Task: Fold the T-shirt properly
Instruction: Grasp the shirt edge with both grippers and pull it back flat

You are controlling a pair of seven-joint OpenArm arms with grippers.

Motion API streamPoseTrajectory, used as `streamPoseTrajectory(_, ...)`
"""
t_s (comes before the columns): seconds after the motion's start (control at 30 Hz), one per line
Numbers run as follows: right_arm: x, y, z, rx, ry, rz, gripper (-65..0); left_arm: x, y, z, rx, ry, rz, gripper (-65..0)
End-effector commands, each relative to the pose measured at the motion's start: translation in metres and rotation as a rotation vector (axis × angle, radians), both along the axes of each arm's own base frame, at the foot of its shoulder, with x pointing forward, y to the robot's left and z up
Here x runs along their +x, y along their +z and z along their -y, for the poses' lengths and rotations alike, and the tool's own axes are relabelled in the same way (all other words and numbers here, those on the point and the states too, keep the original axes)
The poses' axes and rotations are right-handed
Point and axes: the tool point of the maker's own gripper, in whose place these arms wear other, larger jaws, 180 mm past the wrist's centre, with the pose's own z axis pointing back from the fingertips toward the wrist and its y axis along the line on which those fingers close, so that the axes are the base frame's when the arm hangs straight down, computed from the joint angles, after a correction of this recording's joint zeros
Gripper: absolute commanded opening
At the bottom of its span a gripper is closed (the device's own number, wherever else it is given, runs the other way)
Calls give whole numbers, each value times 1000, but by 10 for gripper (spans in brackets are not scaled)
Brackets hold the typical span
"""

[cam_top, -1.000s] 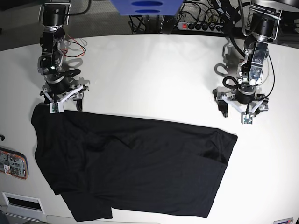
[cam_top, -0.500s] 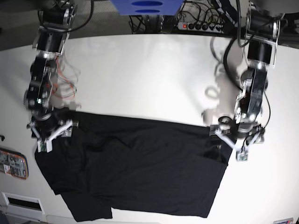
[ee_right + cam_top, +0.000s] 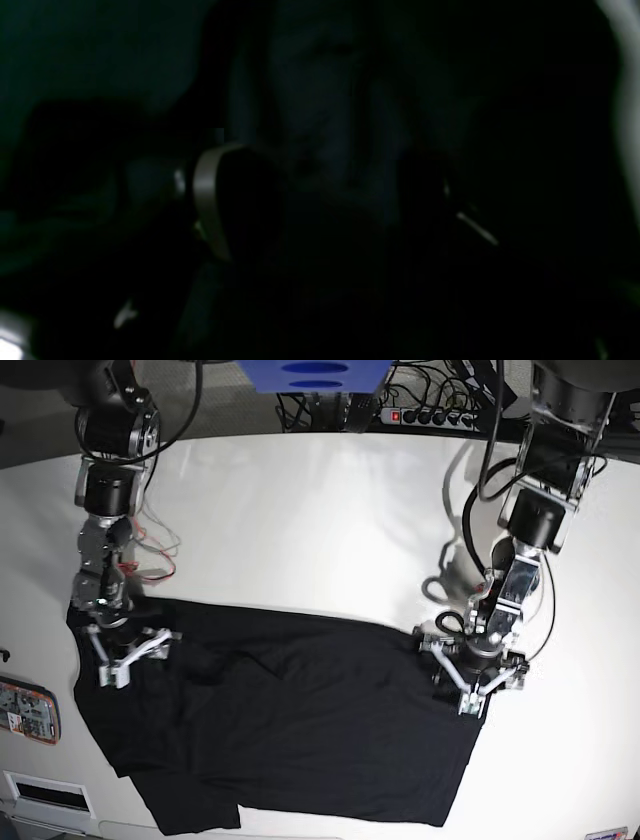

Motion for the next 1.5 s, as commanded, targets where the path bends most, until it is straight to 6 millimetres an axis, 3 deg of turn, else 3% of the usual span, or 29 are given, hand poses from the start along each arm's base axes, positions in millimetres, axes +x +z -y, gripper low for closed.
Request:
streamPoseTrajectory(0.0, 0, -4, 1, 4, 3, -28, -219, -7, -10, -15, 29, 17, -30, 0)
streamPoseTrajectory(0.1, -3, -13, -8, 0, 31, -34, -219, -18, -26, -6, 12, -1, -37, 0)
streamPoseTrajectory(0.17, -7, -15, -9, -2, 36, -36, -219, -38, -38, -8, 10, -3, -65, 0)
streamPoseTrajectory(0.3, -47, -42, -11, -9, 46, -103, -219, -64, -47, 1, -6, -37, -75, 0)
streamPoseTrajectory(0.47, -62, -35, -17, -30, 74, -79, -219, -93, -55, -4, 2, -56, -100, 0)
streamPoseTrajectory(0.53, -74, -38, -18, -36, 82, -87, -219, -106, -61, -22, 14, -27, -120, 0)
streamPoseTrajectory(0.77, -80, -38, -19, -40, 89, -86, -219, -121, -64, -51, 30, 33, -139, 0)
streamPoseTrajectory(0.9, -85, -43, -19, -45, 95, -134, -219, -131, -73, -56, 41, 56, -224, 0)
streamPoseTrajectory(1.07, -88, -46, -19, -46, 96, -147, -219, -114, -47, -31, 13, 8, -189, 0)
streamPoseTrajectory(1.17, -106, -55, -19, -45, 98, -174, -219, -114, -38, -24, 18, -5, -230, 0)
streamPoseTrajectory(1.3, -118, -48, -8, -62, 76, -158, -218, -122, -35, -15, 8, -27, -227, 0)
streamPoseTrajectory(1.37, -123, -44, -5, -68, 73, -152, -218, -130, -39, -17, 11, -28, -241, 0)
streamPoseTrajectory(1.47, -129, -39, 0, -77, 62, -144, -218, -142, -42, -37, 25, 10, -258, 0)
